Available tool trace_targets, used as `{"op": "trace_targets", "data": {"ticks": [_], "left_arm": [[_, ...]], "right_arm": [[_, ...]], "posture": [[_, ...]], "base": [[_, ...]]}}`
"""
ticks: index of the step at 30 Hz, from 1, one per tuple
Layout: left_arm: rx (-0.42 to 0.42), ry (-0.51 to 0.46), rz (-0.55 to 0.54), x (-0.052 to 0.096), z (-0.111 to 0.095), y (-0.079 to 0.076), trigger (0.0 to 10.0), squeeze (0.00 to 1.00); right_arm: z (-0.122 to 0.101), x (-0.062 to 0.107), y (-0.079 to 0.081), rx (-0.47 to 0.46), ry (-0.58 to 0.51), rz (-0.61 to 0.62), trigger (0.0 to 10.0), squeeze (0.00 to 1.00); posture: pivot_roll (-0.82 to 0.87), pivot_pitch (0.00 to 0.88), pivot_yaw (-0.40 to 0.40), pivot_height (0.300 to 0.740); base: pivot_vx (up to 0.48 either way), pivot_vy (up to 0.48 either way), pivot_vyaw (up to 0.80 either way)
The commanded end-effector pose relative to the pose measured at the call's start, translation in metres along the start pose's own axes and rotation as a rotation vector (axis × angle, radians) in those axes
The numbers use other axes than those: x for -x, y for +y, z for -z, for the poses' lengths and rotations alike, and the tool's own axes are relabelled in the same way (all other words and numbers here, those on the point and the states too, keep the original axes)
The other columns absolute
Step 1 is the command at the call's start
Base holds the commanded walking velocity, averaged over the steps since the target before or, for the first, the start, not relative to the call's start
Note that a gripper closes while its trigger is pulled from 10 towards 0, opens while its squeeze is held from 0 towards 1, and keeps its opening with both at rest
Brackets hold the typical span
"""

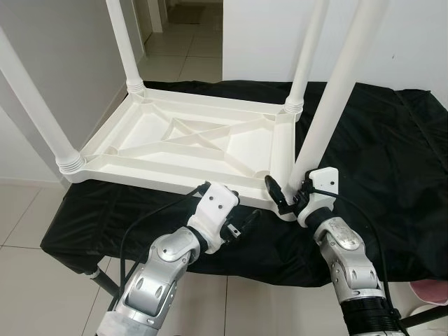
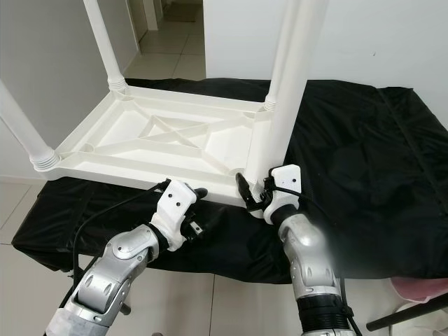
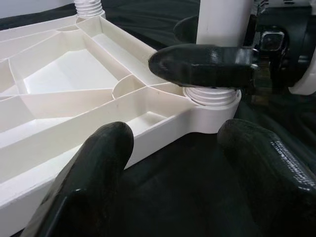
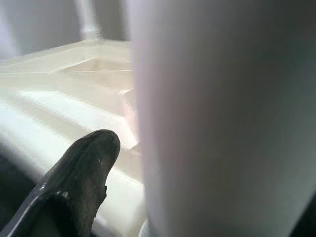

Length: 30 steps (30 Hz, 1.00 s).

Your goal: Building children table

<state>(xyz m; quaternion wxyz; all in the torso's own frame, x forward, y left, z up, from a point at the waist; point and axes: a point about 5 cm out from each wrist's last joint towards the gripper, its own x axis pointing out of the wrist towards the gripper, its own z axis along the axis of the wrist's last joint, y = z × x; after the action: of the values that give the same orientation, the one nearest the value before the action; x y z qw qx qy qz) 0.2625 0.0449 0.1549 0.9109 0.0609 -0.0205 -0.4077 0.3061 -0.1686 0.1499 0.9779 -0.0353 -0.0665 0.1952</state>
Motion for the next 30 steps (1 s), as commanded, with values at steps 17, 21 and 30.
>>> {"op": "trace_targets", "data": {"ticks": [17, 21, 30], "left_arm": [[-0.004, 0.014, -0.033, -0.001, 0.001, 0.002, 10.0, 0.00], [-0.005, 0.015, -0.034, 0.000, 0.001, 0.003, 10.0, 0.00], [-0.007, 0.018, -0.031, 0.000, 0.001, 0.003, 10.0, 0.00]], "right_arm": [[0.004, 0.006, -0.018, 0.029, 0.028, -0.145, 0.0, 0.00], [0.008, 0.008, -0.020, 0.004, 0.044, -0.128, 3.0, 0.00], [0.016, 0.008, -0.018, -0.051, 0.073, -0.095, 10.0, 0.00]], "posture": [[-0.03, 0.057, 0.061, 0.740], [-0.03, 0.059, 0.064, 0.740], [-0.03, 0.059, 0.067, 0.740]], "base": [[0.000, 0.000, 0.00], [0.000, 0.000, 0.00], [0.000, 0.000, 0.00]]}}
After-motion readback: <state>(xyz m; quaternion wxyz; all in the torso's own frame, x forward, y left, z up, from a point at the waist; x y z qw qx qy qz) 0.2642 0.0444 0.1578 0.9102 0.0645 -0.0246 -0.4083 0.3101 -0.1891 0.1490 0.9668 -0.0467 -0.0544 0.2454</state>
